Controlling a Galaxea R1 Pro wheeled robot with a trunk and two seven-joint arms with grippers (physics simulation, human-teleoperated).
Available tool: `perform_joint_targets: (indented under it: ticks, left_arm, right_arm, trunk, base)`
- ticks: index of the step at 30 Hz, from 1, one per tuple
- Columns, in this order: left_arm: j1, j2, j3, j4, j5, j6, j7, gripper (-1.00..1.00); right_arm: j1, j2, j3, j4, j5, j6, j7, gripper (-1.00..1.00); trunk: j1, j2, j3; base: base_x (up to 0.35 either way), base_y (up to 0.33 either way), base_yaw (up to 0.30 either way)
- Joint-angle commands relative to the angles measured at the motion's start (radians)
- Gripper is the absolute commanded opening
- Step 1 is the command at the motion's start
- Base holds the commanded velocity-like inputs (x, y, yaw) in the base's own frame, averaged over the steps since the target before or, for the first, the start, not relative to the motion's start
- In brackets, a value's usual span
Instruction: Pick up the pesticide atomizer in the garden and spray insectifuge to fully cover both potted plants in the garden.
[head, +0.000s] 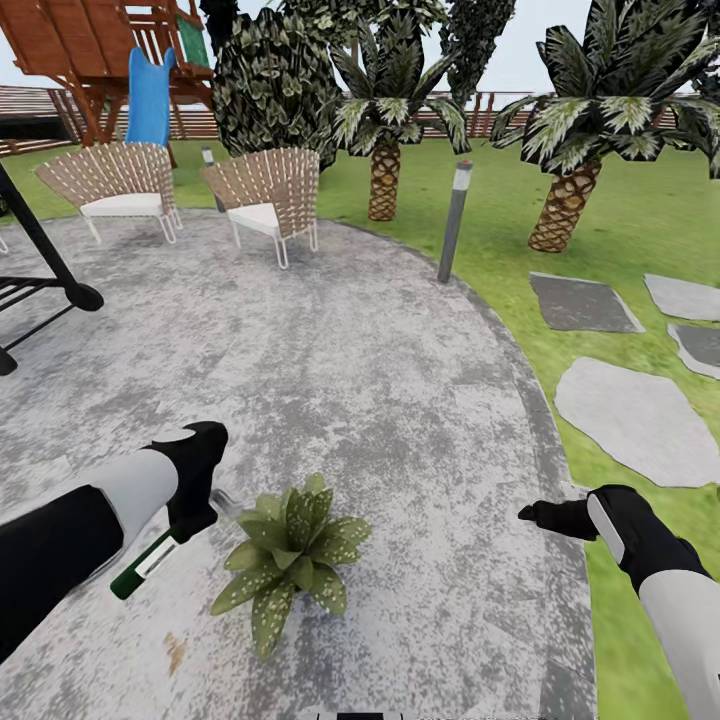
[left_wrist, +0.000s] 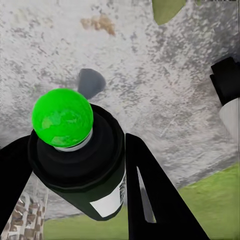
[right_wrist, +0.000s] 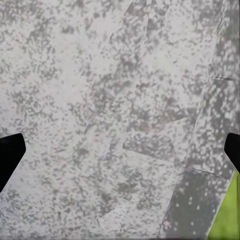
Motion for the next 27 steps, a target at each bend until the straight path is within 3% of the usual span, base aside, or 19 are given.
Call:
perform_joint_targets:
  ticks: [1, 6, 14, 27]
  left_arm:
    - [0.009, 0.002, 0.003, -0.004, -0.011, 0.007, -0.009, -1.00]
    - [0.050, -0.001, 0.005, -0.005, -0.009, 0.007, -0.005, -1.00]
    - [0.051, -0.002, 0.007, -0.004, -0.008, 0.007, -0.008, -1.00]
    - [0.051, -0.003, 0.007, -0.004, -0.008, 0.007, -0.009, -1.00]
  right_arm:
    - [-0.001, 0.000, -0.002, -0.001, -0.003, 0.005, 0.001, 1.00]
    - [-0.001, 0.000, -0.002, 0.000, -0.003, 0.005, 0.001, 1.00]
    - [-0.001, 0.000, -0.002, -0.001, -0.003, 0.005, 0.001, 1.00]
    - [-0.001, 0.000, -0.002, 0.000, -0.003, 0.005, 0.001, 1.00]
  trunk:
    - [0.000, 0.000, -0.001]
    - [0.000, 0.000, -0.001]
    - [0.000, 0.000, 0.000]
    - [0.000, 0.000, 0.007]
  base:
    - [0.000, 0.097, -0.155]
    - [0.000, 0.175, -0.040]
    - [0.000, 0.296, -0.020]
    - [0.000, 0.305, -0.233]
